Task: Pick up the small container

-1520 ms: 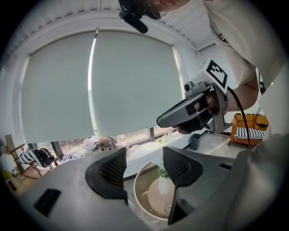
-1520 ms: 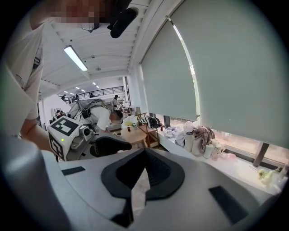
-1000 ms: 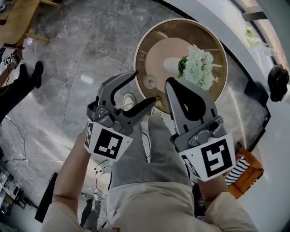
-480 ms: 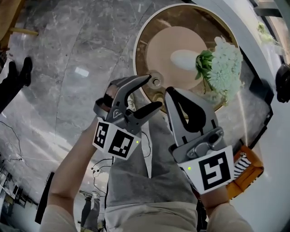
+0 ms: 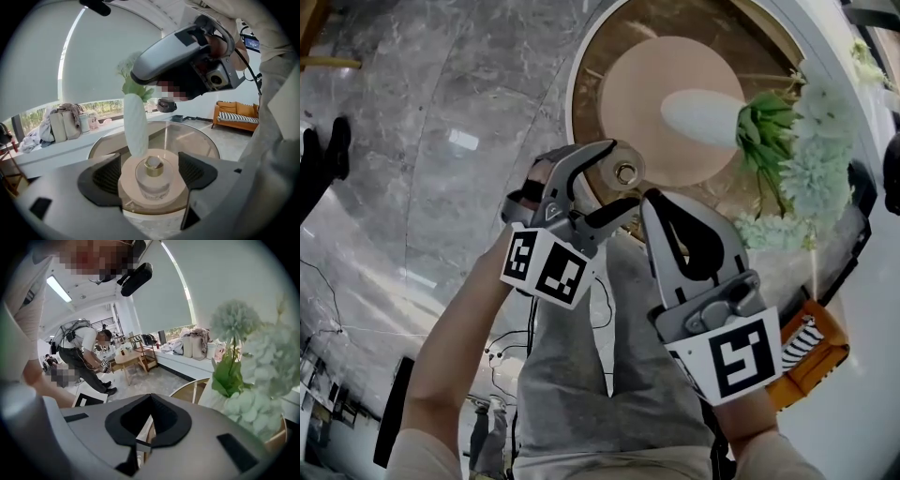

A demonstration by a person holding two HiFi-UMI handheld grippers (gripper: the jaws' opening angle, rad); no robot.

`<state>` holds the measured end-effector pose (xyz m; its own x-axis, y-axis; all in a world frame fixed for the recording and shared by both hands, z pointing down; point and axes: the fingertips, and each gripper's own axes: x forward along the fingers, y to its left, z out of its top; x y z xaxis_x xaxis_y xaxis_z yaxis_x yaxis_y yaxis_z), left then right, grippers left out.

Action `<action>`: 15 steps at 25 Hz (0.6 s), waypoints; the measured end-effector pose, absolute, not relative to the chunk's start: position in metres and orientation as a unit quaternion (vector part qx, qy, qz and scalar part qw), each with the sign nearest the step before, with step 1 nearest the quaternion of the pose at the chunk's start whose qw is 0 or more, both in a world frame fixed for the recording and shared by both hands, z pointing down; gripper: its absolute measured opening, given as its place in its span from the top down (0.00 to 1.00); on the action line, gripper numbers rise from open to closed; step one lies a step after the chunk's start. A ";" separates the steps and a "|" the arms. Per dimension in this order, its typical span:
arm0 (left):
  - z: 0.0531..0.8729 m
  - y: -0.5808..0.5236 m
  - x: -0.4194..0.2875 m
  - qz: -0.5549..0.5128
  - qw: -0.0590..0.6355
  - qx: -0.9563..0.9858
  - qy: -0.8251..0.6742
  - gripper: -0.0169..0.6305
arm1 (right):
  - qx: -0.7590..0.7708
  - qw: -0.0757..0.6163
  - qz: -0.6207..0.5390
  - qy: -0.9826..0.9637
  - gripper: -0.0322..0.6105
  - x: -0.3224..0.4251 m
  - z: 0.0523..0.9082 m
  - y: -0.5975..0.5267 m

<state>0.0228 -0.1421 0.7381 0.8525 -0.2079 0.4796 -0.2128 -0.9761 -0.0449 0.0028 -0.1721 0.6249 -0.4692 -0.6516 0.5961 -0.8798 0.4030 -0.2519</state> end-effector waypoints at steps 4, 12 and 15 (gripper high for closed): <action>0.761 -0.140 0.030 0.257 0.010 0.961 -0.104 0.41 | 0.472 0.208 0.279 -0.810 0.94 0.011 0.647 -0.173; 0.797 -0.142 0.043 0.259 0.008 0.960 -0.107 0.40 | 0.454 0.226 0.273 -0.818 0.94 0.009 0.682 -0.163; 0.804 -0.140 0.050 0.259 0.002 0.960 -0.102 0.40 | 0.454 0.227 0.281 -0.814 0.94 0.014 0.696 -0.159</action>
<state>0.0504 -0.1404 0.8038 0.8449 -0.1945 0.4983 -0.1968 -0.9792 -0.0485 0.0140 -0.1595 0.6964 -0.4841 -0.6114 0.6260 -0.8675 0.4291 -0.2517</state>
